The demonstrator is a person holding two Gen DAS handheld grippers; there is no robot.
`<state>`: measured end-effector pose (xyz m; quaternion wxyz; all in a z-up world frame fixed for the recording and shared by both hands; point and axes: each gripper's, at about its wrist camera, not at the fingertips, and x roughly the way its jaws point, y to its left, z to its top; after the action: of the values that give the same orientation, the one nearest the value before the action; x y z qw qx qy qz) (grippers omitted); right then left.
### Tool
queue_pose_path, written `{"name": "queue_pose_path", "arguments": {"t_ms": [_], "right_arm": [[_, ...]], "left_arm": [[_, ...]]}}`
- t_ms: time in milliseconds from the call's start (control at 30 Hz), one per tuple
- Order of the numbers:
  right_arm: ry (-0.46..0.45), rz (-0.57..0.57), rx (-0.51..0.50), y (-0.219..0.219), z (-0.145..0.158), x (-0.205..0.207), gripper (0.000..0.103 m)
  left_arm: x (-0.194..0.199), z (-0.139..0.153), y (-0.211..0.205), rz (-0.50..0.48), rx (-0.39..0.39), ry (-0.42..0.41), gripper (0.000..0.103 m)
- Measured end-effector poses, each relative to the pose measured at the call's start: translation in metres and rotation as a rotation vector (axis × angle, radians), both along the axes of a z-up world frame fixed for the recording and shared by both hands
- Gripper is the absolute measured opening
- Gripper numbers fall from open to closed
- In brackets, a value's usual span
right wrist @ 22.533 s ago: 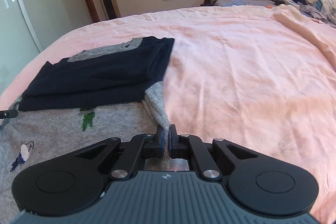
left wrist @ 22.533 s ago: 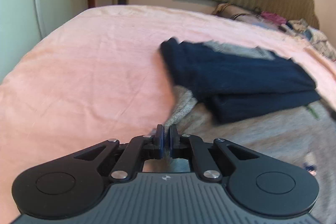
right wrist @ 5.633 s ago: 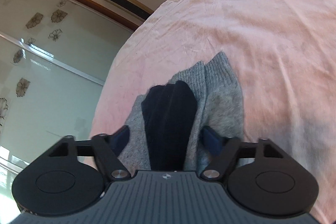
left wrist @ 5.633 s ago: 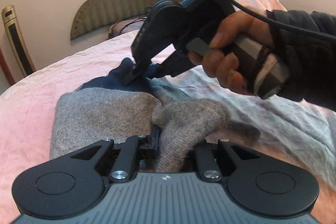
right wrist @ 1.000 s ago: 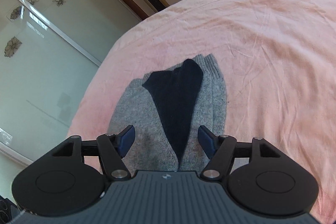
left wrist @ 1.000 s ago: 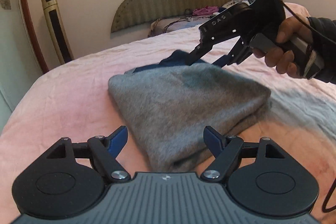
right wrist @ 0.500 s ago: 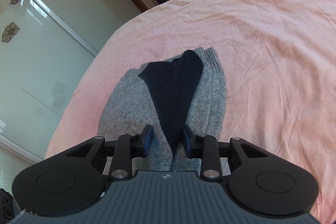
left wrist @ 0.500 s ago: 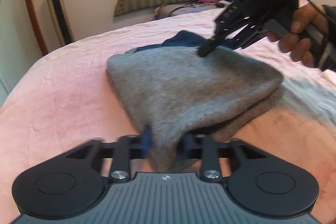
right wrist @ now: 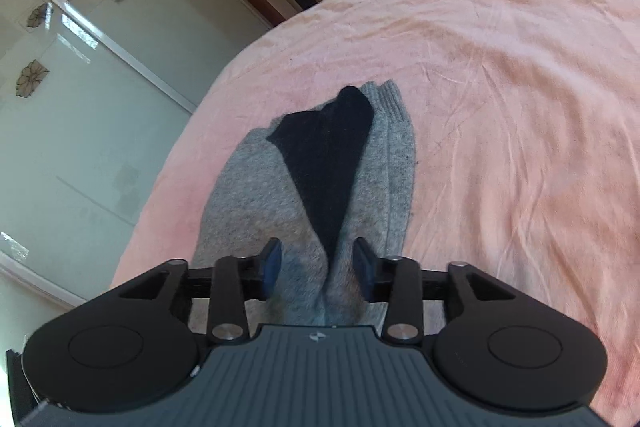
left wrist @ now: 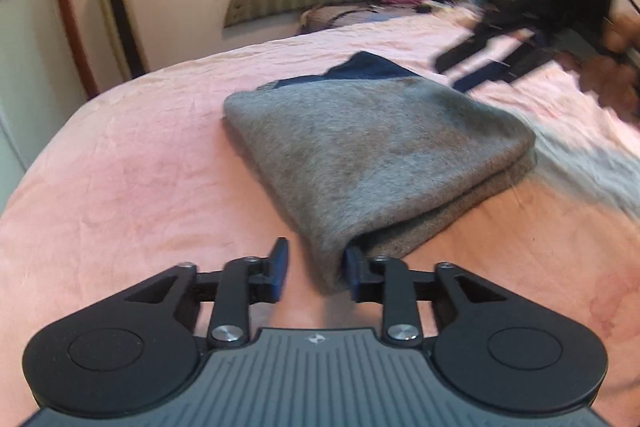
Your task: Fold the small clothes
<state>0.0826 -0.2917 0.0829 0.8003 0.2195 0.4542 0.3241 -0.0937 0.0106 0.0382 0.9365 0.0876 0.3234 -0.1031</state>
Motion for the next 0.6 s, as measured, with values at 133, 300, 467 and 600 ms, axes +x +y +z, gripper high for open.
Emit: {"name": "queue_pose_path", "arguments": {"t_ms": [133, 300, 467, 600], "right_arm": [[-0.012, 0.082, 0.001, -0.008, 0.009, -0.030, 0.050], [-0.017, 0.174, -0.128, 0.011, -0.002, -0.047, 0.041], [-0.030, 0.201, -0.174, 0.009, -0.007, -0.056, 0.012], [0.014, 0.154, -0.112, -0.004, -0.023, -0.057, 0.010]], "left_arm": [[0.001, 0.000, 0.009, 0.056, -0.107, 0.025, 0.057], [0.018, -0.010, -0.003, 0.071, -0.101, 0.052, 0.043], [0.017, -0.006, 0.008, 0.054, -0.126, 0.060, 0.011], [0.010, -0.007, 0.007, 0.032, -0.113, 0.049, 0.012]]}}
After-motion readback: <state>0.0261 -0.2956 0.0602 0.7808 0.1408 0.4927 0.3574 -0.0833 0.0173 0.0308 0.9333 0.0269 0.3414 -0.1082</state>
